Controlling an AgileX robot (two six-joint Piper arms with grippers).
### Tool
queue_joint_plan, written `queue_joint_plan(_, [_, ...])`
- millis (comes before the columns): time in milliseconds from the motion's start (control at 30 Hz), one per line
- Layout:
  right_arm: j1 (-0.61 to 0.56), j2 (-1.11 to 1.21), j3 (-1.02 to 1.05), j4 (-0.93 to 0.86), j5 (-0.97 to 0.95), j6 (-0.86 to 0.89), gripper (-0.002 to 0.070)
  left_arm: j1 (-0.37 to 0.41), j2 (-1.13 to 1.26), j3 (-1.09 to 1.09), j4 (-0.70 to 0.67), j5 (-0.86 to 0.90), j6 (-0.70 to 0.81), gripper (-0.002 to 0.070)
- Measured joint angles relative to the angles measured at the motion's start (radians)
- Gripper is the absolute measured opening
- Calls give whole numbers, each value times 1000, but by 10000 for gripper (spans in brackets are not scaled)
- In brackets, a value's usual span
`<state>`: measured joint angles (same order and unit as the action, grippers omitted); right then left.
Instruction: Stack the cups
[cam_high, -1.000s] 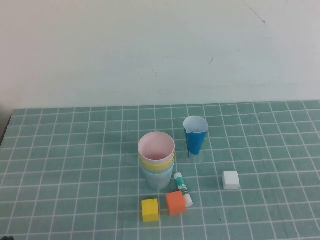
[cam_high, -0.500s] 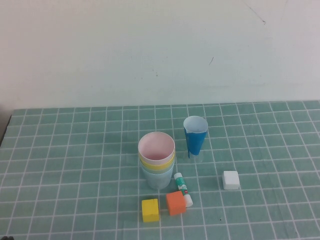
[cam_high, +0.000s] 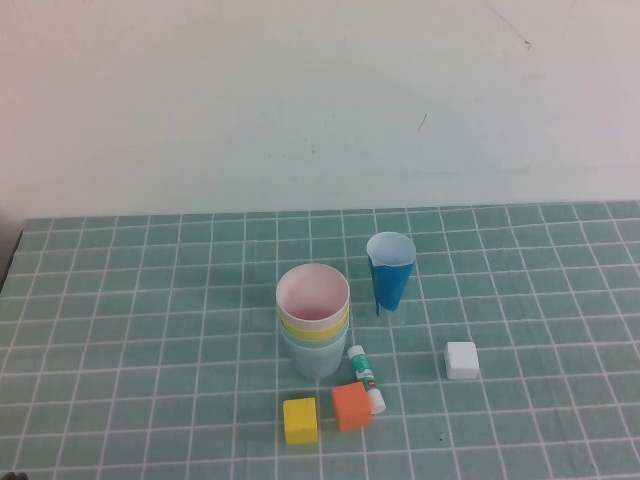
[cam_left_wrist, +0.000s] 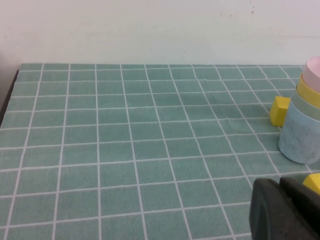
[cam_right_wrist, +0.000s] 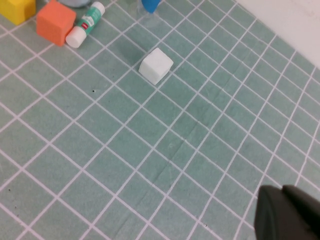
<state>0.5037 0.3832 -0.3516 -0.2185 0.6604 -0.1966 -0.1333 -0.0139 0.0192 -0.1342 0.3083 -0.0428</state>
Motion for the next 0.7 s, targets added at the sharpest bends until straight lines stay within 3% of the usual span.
queue_joint_plan(333, [-32,-64,0,-1,0,-9,-1,0,0,0,0,0,5,-1])
queue_joint_plan(700, [-406,-305,160,5,-208,46,-1,0,0,0,0,0,5,-2])
